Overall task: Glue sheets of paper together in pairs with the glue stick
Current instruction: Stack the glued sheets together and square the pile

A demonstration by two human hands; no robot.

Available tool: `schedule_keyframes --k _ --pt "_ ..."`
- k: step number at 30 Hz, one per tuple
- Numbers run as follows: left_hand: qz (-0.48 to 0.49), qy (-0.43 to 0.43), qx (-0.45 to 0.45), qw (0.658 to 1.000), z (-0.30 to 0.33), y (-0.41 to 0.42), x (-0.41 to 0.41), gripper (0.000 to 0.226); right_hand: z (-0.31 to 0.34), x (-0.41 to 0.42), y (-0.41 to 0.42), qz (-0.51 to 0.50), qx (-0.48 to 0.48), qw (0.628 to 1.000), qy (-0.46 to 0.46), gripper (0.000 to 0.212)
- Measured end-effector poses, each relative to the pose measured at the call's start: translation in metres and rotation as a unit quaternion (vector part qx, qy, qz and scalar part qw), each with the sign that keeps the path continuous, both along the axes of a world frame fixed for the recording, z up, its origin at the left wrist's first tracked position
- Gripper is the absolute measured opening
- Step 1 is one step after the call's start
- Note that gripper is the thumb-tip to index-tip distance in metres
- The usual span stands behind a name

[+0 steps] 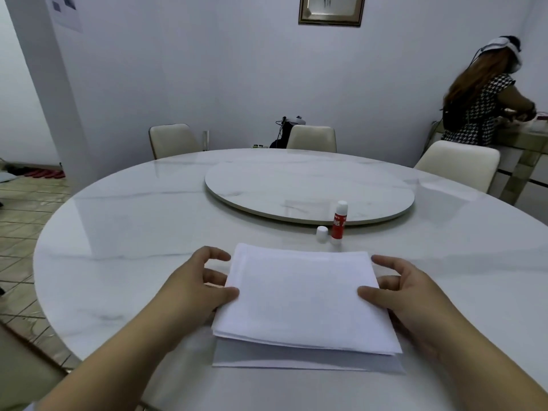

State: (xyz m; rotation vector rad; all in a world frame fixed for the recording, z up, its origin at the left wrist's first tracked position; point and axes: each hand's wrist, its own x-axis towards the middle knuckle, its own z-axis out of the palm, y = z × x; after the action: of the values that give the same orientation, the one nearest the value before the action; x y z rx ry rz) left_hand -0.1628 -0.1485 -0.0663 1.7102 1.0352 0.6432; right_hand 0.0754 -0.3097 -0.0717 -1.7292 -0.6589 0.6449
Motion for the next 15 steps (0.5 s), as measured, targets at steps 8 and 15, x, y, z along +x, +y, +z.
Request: schedule_keyframes --k 8,15 --pt "-0.05 0.134 0.157 0.977 -0.0083 -0.0029 -0.0064 0.018 -0.0044 -0.0075 -0.003 0.004 -0.035 0.992 -0.119 0.02" --pt "-0.053 0.183 0.197 0.962 -0.0096 -0.0035 -0.0068 0.018 -0.0097 -0.003 -0.0022 0.001 -0.056 0.986 -0.156 0.011"
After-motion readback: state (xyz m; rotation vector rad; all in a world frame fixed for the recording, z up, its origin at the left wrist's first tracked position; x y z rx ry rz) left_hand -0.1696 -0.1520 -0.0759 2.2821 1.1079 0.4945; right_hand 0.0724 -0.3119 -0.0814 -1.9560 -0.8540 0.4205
